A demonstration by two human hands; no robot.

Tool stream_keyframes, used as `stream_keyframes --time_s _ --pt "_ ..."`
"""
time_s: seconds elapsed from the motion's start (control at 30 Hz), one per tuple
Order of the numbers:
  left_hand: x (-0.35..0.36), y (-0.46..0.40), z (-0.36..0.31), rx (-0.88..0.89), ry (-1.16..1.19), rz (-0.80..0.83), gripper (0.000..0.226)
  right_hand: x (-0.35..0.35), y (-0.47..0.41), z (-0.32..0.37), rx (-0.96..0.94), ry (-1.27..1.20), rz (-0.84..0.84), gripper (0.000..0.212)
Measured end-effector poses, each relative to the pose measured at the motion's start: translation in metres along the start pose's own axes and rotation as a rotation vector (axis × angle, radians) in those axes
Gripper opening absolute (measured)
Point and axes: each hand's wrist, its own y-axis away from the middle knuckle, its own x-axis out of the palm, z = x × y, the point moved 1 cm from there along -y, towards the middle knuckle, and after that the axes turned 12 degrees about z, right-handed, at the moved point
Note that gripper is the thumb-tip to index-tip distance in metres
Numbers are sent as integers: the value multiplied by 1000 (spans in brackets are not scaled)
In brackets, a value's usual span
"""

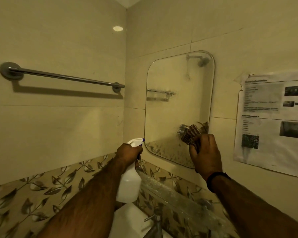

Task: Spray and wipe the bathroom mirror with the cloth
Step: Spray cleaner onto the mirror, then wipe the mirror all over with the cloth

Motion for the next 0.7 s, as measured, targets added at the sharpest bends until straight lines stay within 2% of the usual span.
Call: stream_keyframes --time_s 0.17,0.27,0.4,0.53,0.7 --pt "-7 -1 0 20 15 -5 17 16 -7 11 -46 6 2 25" --pt "-11 -2 0 20 28 -35 30 22 -10 15 -61 -5 0 23" --pt "-11 -1 -4 39 36 -25 28 28 -11 16 -54 -17 9 23" --pt "-10 0 -5 49 45 -30 41 28 -13 16 -67 -28 10 23" --pt "0 2 -14 81 17 -22 36 24 -14 16 -74 -25 4 24"
